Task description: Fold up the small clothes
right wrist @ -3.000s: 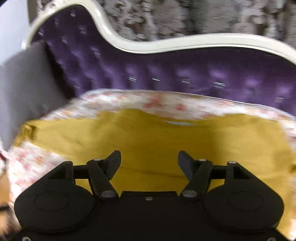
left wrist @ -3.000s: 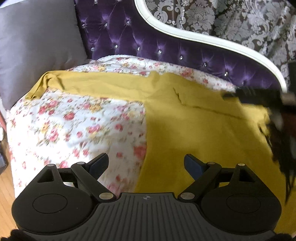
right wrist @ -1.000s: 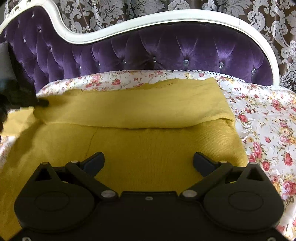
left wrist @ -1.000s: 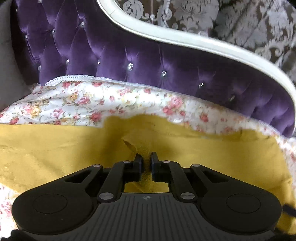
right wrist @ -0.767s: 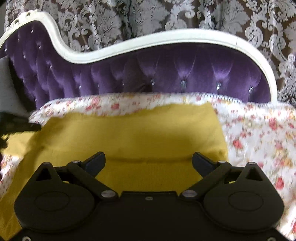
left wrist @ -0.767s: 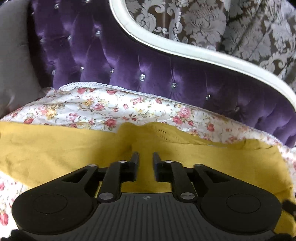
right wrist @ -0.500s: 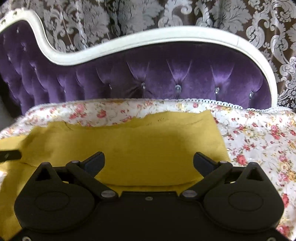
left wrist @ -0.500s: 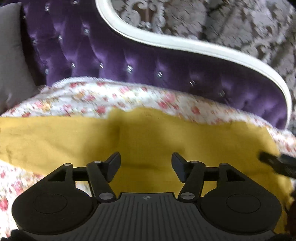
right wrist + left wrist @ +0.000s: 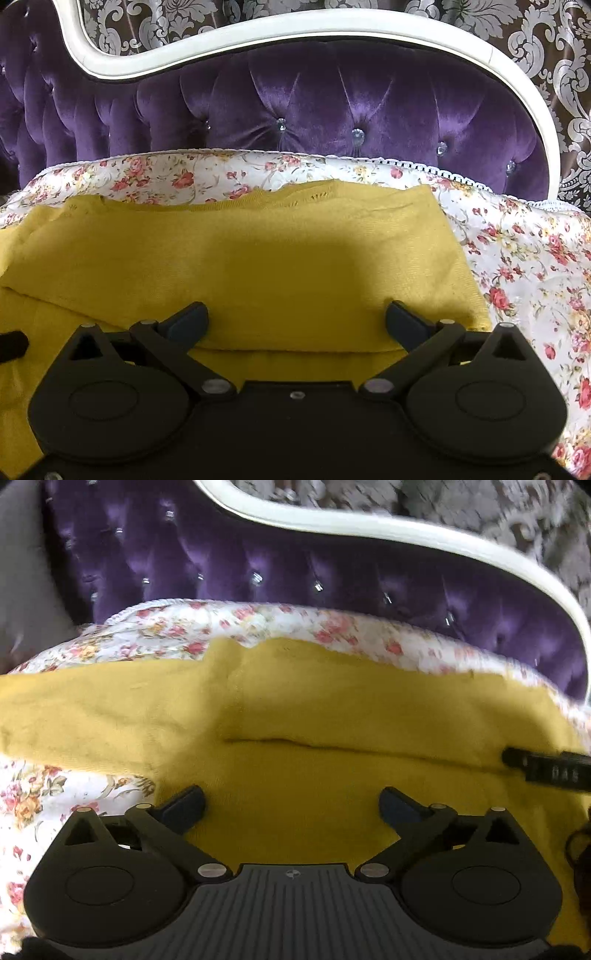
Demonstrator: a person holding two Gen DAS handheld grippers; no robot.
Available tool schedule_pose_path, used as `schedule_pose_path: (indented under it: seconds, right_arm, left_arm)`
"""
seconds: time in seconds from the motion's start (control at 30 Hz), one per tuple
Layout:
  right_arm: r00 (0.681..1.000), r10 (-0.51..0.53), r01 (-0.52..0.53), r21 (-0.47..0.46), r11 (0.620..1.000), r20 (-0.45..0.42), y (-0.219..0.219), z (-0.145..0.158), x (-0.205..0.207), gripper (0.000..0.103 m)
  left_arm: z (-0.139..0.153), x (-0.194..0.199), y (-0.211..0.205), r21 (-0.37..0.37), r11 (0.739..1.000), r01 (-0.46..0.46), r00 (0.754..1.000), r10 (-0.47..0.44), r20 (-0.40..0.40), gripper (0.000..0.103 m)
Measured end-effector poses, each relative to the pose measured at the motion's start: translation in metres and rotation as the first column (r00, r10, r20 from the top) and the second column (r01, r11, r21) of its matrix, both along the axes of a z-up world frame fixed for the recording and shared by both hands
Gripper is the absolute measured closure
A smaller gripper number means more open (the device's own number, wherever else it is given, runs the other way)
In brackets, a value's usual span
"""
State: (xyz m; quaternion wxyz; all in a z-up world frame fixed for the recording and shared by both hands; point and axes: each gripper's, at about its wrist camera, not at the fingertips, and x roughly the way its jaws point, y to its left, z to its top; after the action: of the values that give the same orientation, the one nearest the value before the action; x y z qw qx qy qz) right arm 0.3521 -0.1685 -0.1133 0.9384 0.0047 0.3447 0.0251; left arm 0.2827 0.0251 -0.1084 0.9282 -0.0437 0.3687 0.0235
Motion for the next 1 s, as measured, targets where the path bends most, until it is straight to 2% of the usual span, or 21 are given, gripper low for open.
schedule_pose_path:
  seconds: [0.17, 0.3, 0.33, 0.37, 0.53, 0.63, 0.7, 0.8, 0.9, 1.0]
  right_arm:
    - [1.000, 0.003, -0.003, -0.004, 1.000, 0.005, 0.001, -0.001, 0.000, 0.000]
    - [1.000, 0.009, -0.009, 0.005, 1.000, -0.002, -0.001, 0.000, 0.001, 0.000]
    - [1.000, 0.011, -0.011, 0.004, 1.000, -0.001, -0.001, 0.000, 0.001, 0.000]
    - [1.000, 0.016, -0.016, 0.005, 1.000, 0.000, -0.001, 0.000, 0.000, 0.000]
    - [0.999, 0.051, -0.052, 0.020, 0.998, 0.013, -0.001, 0.008, -0.003, 0.001]
    - [0.996, 0.055, -0.056, 0.013, 0.998, 0.075, 0.004, 0.027, -0.019, 0.001]
    - [0.992, 0.081, -0.086, 0.046, 0.995, 0.102, 0.011, 0.038, -0.031, 0.001]
    - [0.984, 0.130, -0.140, 0.081, 0.987, 0.120, 0.026, 0.047, -0.051, 0.000]
    - [0.974, 0.203, -0.214, 0.106, 0.971, 0.103, 0.046, 0.045, -0.069, 0.000]
    - [0.955, 0.282, -0.290, 0.093, 0.953, 0.089, 0.069, 0.040, -0.083, 0.001]
  left_arm:
    - [-0.003, -0.004, -0.006, 0.035, 0.999, 0.002, 1.000, -0.003, 0.031, 0.000]
    - [0.006, -0.001, 0.000, -0.009, 0.999, 0.030, 0.999, -0.031, -0.020, 0.004]
    - [0.010, -0.006, 0.003, -0.032, 0.999, 0.038, 0.999, -0.039, -0.015, 0.008]
    - [0.014, -0.012, 0.006, -0.053, 0.998, 0.039, 0.999, -0.039, -0.005, 0.008]
    - [0.038, -0.056, 0.025, -0.073, 0.997, 0.003, 0.997, 0.002, 0.073, 0.008]
    - [0.049, -0.082, 0.043, -0.071, 0.997, -0.015, 0.994, 0.023, 0.107, 0.008]
    - [0.051, -0.096, 0.058, -0.067, 0.997, -0.041, 0.993, 0.048, 0.107, 0.008]
    - [0.048, -0.116, 0.085, -0.112, 0.989, -0.096, 0.990, 0.107, 0.093, 0.007]
    - [0.042, -0.130, 0.112, -0.146, 0.977, -0.153, 0.983, 0.166, 0.082, 0.007]
    - [0.039, -0.134, 0.134, -0.170, 0.965, -0.202, 0.973, 0.216, 0.074, 0.007]
